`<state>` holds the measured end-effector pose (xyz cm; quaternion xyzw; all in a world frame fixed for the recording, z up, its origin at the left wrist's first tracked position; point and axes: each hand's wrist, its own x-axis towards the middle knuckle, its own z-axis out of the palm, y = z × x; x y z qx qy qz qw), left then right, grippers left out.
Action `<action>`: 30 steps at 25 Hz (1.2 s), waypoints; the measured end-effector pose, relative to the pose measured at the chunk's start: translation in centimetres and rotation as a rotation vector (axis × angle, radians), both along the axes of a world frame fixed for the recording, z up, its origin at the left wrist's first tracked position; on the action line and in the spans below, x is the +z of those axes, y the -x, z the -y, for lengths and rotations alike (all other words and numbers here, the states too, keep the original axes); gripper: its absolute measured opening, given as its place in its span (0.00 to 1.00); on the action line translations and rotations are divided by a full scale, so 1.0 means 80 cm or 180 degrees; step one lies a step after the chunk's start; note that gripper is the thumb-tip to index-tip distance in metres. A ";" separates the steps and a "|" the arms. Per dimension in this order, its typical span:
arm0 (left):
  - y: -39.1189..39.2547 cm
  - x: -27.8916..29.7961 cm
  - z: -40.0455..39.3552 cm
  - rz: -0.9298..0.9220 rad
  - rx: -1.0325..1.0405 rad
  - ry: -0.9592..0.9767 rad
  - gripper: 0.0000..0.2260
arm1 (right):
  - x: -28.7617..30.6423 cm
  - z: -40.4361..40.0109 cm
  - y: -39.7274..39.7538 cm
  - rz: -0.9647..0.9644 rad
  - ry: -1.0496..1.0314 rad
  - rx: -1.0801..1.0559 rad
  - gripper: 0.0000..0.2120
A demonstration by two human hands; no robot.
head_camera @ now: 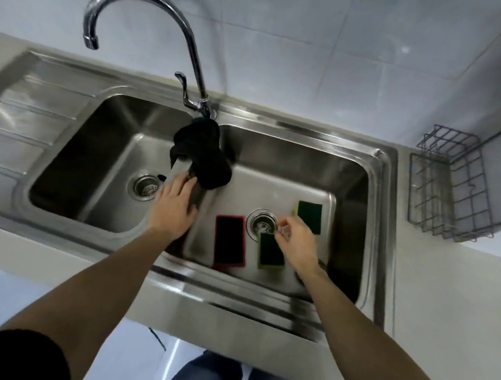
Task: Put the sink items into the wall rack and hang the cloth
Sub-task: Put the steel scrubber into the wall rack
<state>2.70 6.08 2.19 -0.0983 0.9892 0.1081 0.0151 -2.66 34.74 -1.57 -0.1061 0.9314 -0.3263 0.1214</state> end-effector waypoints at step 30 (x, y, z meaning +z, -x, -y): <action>-0.015 -0.054 0.026 0.0335 -0.0036 0.0664 0.34 | -0.082 -0.067 -0.007 0.1505 -0.2347 -0.0581 0.33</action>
